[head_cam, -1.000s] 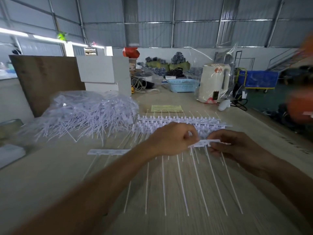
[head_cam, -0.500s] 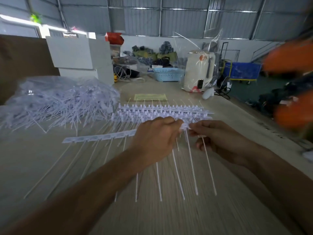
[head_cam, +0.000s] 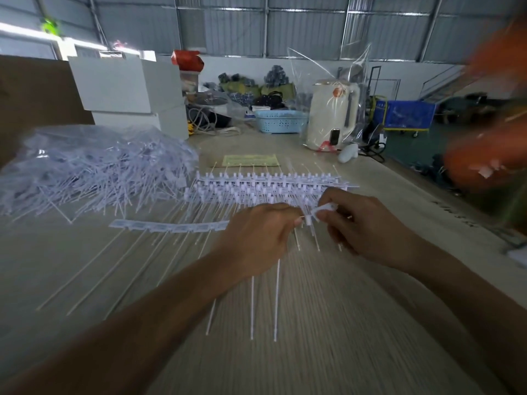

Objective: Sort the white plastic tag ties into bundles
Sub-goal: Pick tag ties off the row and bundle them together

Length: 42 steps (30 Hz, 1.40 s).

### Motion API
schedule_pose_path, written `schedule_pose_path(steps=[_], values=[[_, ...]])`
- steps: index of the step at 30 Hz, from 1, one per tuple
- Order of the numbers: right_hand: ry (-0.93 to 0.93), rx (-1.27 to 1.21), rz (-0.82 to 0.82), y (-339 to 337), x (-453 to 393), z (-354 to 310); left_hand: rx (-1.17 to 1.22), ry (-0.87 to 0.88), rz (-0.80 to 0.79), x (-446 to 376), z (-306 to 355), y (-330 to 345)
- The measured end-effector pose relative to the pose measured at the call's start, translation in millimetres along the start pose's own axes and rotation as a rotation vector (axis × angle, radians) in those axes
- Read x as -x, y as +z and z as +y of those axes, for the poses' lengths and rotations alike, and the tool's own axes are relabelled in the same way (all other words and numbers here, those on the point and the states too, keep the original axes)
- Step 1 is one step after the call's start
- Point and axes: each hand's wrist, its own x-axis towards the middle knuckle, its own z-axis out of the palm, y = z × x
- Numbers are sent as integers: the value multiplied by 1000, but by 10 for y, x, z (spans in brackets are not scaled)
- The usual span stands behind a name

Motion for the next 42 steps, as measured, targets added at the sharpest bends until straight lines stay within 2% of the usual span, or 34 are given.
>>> schedule_pose_path(steps=[2,6,18,23,30,32,34,36,38,42], values=[[-19,103,8,21,0,18,34,-15,-21,12,-10,19],[-33,134,15,43,-1,61,3,-16,-16,-2,-2,33],[-36,358,174,111,-29,81,118,-60,-32,-70,3,53],[-14,395,221,125,-43,67,145,-82,-29,-97,-2,59],[1,458,205,140,-38,103,162,-105,-60,-89,6,73],[71,521,237,43,-52,206,207,-63,-70,-45,13,73],[163,457,309,-118,-43,341,209,-7,-80,18,28,76],[182,212,304,-202,-4,401,205,-23,-62,20,20,76],[157,71,209,-150,-6,354,245,-75,-34,-13,4,56],[53,82,49,60,-79,186,324,-145,-30,-26,8,27]])
